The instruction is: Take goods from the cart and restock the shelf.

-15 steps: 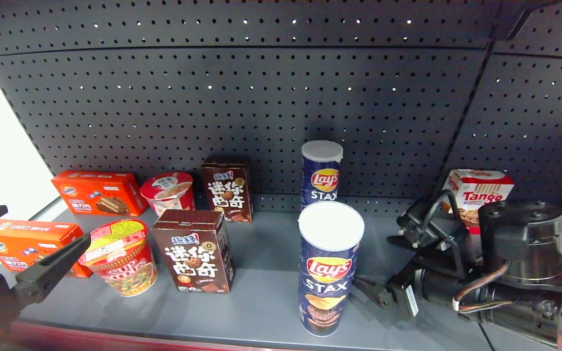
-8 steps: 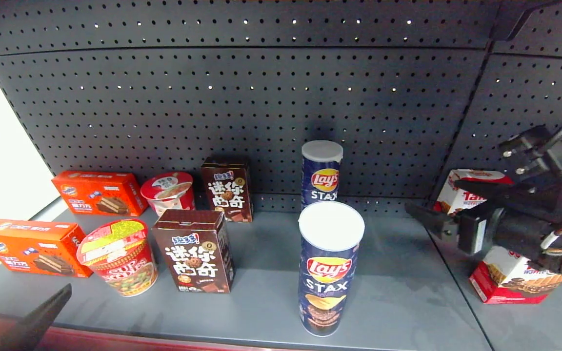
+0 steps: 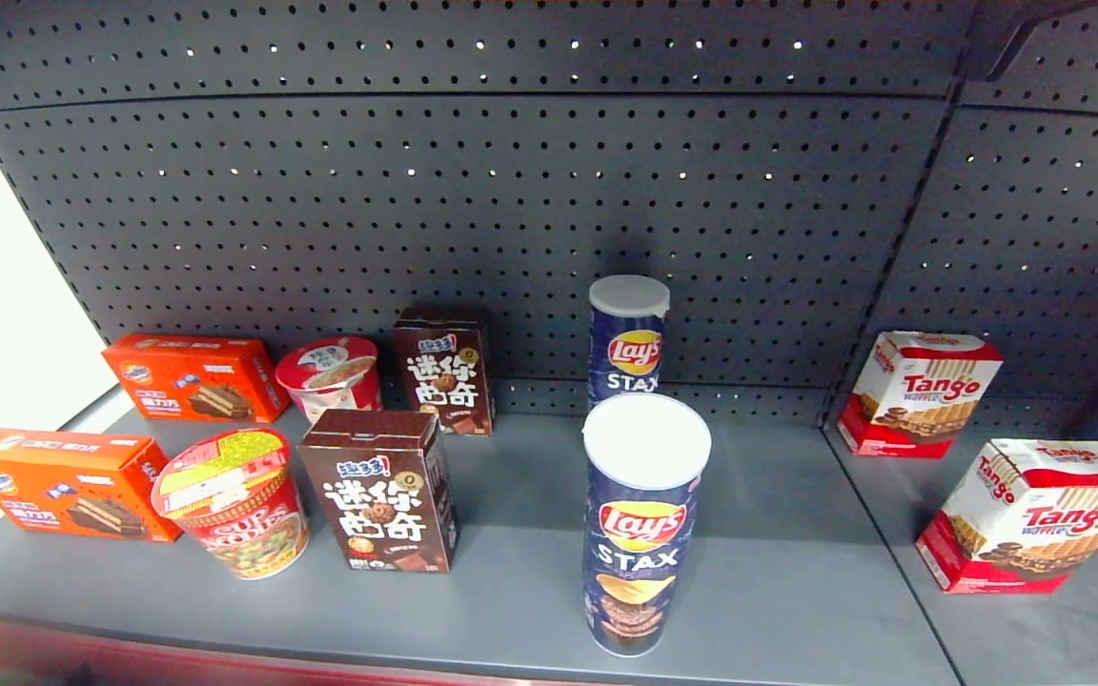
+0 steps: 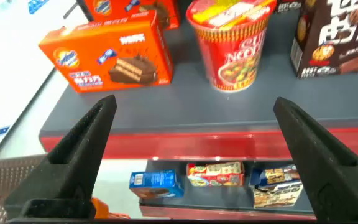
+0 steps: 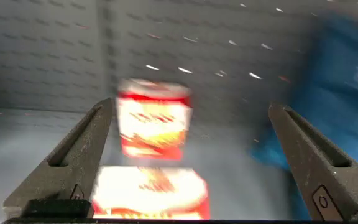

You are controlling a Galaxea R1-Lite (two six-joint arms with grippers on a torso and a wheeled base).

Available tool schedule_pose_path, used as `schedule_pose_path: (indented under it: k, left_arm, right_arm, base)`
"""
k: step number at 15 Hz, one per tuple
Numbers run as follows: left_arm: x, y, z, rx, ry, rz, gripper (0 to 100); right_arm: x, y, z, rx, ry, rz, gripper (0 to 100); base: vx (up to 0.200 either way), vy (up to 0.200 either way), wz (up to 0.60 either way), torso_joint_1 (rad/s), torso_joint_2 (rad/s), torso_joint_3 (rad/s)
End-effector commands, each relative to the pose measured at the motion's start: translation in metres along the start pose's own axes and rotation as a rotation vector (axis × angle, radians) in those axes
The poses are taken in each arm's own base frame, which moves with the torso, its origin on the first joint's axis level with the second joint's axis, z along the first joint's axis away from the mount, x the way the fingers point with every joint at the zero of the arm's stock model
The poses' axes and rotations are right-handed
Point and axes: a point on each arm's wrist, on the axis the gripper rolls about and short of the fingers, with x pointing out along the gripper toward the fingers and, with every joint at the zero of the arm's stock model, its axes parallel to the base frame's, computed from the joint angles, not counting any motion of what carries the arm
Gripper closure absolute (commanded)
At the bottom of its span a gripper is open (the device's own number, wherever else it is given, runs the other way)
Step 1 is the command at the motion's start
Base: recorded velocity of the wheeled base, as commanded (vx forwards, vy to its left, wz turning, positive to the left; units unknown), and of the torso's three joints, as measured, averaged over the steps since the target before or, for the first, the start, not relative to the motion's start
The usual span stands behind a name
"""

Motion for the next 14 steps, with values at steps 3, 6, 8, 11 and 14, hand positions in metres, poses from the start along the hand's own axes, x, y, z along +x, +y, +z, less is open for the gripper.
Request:
schedule_pose_path:
  k: [3,6,8,11,14]
  left_arm:
    - [-0.013,-0.001,-0.022,-0.005,-0.006,0.037,0]
    - [-0.030,-0.003,-0.044,-0.003,0.011,0.039,0]
    - [-0.039,-0.002,-0.044,-0.021,-0.008,0.057,0]
    - [-0.041,-0.002,-0.045,-0.062,-0.020,0.059,0]
    - [-0.044,-0.002,-0.047,-0.113,-0.063,0.065,0]
  right_arm:
    - [-0.073,-0.008,-0.055,-0.011,0.017,-0.113,0]
    - [-0.091,-0.007,-0.084,-0.014,0.049,-0.178,0]
    - [-0.101,-0.005,-0.097,-0.010,0.049,-0.192,0]
    - [-0.115,-0.002,-0.110,0.004,0.043,-0.117,0]
    - [-0.138,0.002,-0.126,0.010,0.022,-0.024,0]
  base:
    - [0.000,0.000,0.00,0.000,0.00,0.000]
    - [0.000,0.000,0.00,0.000,0.00,0.000]
    - [0.000,0.000,0.00,0.000,0.00,0.000]
    - [0.000,0.000,0.00,0.000,0.00,0.000]
    - [0.000,0.000,0.00,0.000,0.00,0.000]
